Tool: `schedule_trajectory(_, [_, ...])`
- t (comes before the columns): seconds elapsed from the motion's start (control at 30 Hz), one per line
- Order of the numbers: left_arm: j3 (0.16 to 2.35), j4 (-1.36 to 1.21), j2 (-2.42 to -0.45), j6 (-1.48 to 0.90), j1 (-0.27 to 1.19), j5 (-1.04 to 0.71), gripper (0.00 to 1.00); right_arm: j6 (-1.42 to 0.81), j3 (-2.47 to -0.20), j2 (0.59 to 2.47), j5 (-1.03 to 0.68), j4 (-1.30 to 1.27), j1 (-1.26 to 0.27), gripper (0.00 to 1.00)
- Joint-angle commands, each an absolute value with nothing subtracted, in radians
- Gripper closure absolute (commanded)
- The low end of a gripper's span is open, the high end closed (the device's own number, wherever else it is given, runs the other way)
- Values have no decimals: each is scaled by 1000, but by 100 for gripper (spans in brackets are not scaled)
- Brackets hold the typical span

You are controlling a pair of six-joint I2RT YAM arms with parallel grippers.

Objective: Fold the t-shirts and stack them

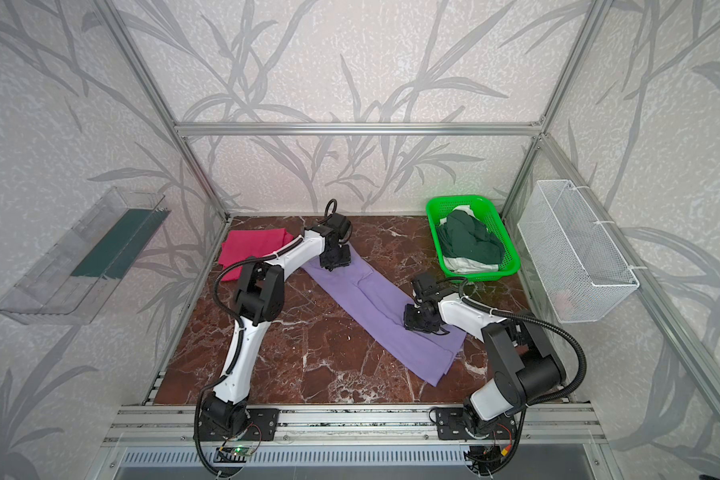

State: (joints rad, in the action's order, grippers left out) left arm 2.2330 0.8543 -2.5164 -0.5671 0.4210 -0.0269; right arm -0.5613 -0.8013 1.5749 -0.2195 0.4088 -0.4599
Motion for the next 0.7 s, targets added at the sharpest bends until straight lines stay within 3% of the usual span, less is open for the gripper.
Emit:
schedule_trajectory(0.0, [2519, 1073, -2742, -495, 394, -55, 58, -617, -810, 1699, -360, 408, -580, 63])
schedule_trajectory(0.1, [2707, 1074, -2859, -460, 362, -152, 58, -684, -882, 1794, -403, 373, -680, 63])
schedule_trajectory(0.27, [2660, 922, -2864, -477, 307, -285, 56, -747, -1012, 1910, -460, 336, -824, 63])
schedule_trajectory(0.43, [2747, 872, -2909, -461, 266, -342, 53, -769, -1107, 1991, -508, 296, -883, 63])
schedule_trajectory(0.67, [2779, 641, -2917, -524, 215, -448, 50, -737, -1167, 1888, -410, 358, -875, 63])
